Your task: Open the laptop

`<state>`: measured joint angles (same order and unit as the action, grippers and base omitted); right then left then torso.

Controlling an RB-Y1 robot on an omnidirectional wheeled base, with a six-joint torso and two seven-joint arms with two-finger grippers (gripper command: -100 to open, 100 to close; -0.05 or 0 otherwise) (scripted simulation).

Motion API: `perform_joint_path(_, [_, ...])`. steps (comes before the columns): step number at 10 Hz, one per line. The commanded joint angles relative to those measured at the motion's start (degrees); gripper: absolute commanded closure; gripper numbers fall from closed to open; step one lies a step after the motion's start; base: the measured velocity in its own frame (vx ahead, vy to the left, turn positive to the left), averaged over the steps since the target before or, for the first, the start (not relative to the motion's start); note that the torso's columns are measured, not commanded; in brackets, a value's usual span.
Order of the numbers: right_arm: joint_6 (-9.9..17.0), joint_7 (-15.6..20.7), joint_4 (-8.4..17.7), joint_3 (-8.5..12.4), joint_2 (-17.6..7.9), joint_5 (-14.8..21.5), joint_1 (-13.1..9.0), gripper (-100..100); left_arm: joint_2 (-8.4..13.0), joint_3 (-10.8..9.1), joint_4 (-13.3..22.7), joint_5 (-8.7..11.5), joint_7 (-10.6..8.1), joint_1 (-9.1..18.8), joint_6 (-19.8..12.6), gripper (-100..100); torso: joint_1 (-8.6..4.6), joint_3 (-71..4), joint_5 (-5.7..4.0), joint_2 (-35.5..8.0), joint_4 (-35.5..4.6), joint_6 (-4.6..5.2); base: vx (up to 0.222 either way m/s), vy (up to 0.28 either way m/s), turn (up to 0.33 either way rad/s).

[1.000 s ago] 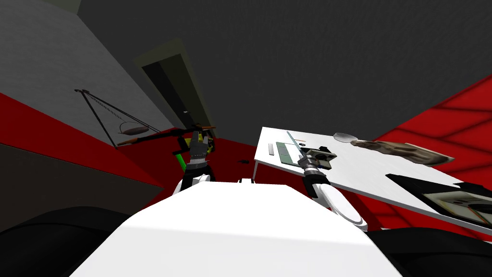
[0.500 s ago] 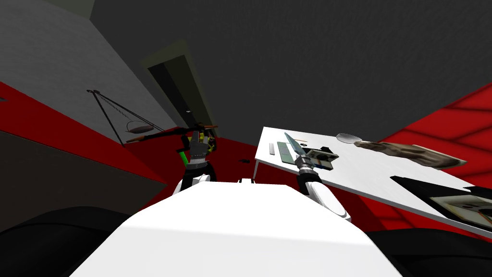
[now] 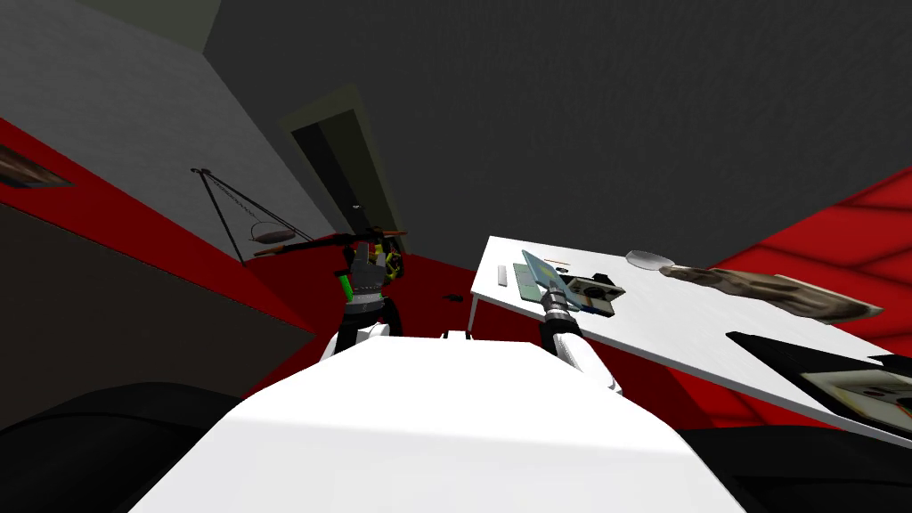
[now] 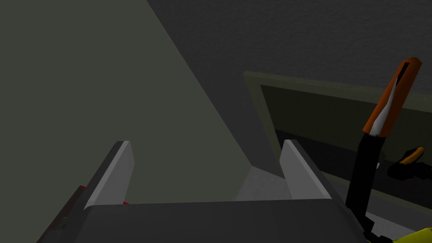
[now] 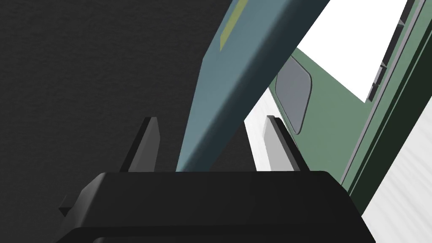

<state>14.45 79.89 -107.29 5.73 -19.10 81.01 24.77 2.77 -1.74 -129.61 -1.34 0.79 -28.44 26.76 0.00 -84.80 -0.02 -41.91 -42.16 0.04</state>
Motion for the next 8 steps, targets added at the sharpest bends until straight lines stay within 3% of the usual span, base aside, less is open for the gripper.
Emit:
perform_joint_path(1, [-2.25,-0.36,-2.08,2.47,-3.33,-4.06,2.43,-100,-0.01,0.01,-0.01,0.0,0.0,-0.01,0.0,0,0.3,-0.03,0.11,0.03,0.0,-0.03,0.097,0.11,-0.105])
perform_joint_path(8, [-5.83,-0.13,-6.14,6.95,-9.82,-12.1,7.3,-100,0.0,0.01,0.0,0.0,0.0,0.0,0.0,0,0.21,0.36,0.25,-0.66,-0.33,0.03,0.058,0.064,-0.063])
